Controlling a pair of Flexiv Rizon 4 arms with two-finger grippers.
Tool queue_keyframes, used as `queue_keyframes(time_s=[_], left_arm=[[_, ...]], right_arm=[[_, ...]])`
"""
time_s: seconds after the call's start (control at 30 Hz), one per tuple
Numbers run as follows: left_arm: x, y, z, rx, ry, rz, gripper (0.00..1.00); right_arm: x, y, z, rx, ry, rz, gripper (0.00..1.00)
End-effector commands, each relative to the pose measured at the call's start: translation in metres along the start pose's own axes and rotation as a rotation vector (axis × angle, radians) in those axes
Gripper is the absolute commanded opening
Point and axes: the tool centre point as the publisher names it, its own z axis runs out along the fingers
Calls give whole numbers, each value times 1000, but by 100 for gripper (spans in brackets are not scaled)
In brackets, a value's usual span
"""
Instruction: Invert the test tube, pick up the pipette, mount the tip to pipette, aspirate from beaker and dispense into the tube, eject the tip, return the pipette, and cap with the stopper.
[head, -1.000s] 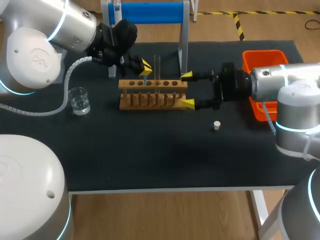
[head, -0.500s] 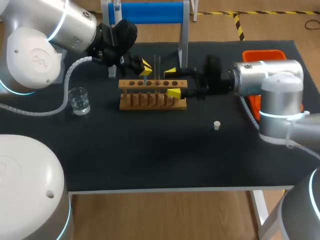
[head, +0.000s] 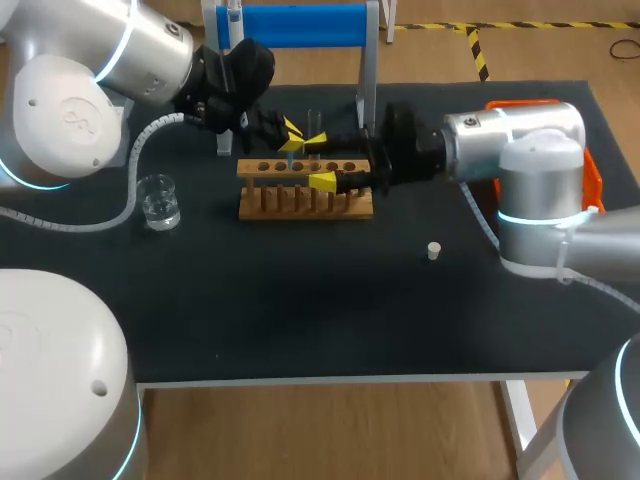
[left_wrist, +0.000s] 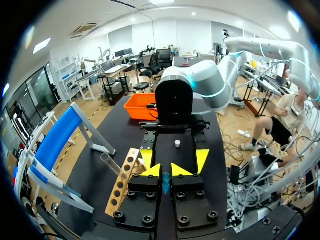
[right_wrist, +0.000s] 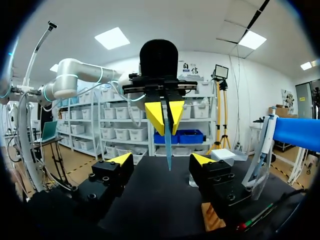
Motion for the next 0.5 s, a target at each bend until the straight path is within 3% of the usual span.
queue_keyframes(time_s=[0.03, 0.5], left_arm=[[-1, -1, -1, -5, 5, -1, 0], [-1, -1, -1, -5, 5, -1, 0]], right_arm=[[3, 3, 6, 9, -5, -1, 72], [-6, 4, 19, 17, -3, 4, 64]])
